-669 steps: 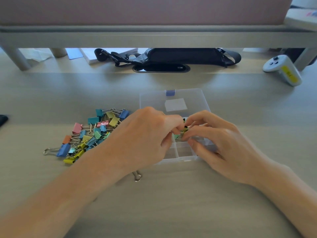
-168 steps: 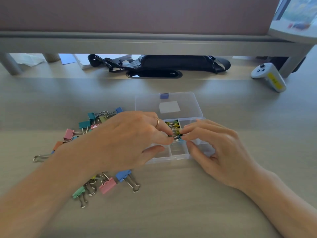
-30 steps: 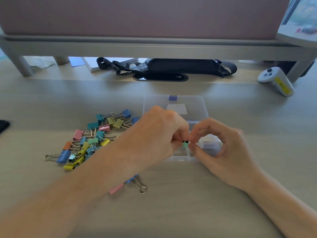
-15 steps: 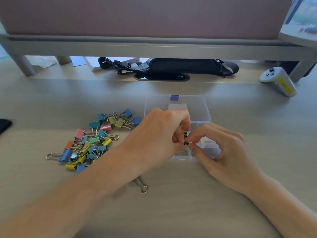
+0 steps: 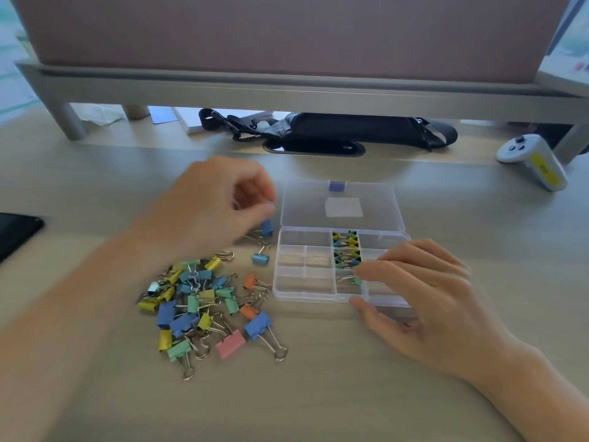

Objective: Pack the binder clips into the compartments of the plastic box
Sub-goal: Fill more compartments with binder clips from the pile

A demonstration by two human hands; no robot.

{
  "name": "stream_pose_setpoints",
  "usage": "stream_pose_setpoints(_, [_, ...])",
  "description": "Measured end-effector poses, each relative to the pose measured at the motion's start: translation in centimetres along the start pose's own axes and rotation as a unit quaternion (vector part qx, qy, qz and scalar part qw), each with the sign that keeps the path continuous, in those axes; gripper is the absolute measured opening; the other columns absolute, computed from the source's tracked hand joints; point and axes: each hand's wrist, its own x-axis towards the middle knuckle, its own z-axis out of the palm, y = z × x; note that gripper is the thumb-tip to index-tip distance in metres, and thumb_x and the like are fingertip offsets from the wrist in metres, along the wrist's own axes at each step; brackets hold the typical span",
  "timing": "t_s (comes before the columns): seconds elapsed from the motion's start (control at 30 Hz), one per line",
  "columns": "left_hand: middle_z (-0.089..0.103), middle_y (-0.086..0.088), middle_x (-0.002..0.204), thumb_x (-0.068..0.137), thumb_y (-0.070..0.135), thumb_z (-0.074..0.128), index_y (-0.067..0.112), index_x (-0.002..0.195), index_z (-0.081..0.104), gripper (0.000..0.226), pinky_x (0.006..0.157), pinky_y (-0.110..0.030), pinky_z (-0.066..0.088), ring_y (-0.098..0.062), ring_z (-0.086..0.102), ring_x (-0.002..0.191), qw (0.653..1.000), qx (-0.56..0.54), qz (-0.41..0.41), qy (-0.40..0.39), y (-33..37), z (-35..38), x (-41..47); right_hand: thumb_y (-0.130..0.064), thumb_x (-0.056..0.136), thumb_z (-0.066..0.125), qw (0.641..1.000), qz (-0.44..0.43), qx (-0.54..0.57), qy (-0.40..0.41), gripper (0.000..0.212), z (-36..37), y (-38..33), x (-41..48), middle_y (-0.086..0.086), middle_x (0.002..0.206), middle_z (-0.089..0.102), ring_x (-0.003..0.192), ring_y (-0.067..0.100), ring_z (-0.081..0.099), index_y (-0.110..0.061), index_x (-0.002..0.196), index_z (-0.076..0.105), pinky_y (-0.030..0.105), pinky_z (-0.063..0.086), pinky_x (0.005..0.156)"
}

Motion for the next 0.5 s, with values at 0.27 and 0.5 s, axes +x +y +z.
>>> stream_pose_setpoints(0.27, [0.076,0.020,0.082,0.087,0.021,0.079,0.037,0.089,0.079,0.016,0.074,-0.028,0.059,0.001,0.072,0.077,0.973,0.058,-0.049,-0.217,-4.4,-5.6,-0.8,-0.030,0.088,0.081,0.999,0.034,0.028,-0.014,0.023,0.3,-0.1,-0.2,-0.005,0.093,0.074,0.085,0.017,0.068,-0.011,0.100,0.079,0.033,0.056,0.078])
stream_pose_setpoints(0.5, [0.071,0.023,0.083,0.083,0.035,0.082,0.040,0.090,0.075,0.011,0.070,-0.018,0.051,0.004,0.064,0.077,0.956,0.155,-0.021,-0.248,-3.4,-3.9,-0.8,-0.031,0.085,0.083,0.998,0.059,0.030,-0.020,0.023,0.4,-0.3,-0.1,-0.007,0.094,0.074,0.088,0.014,0.068,-0.012,0.099,0.079,0.031,0.056,0.081])
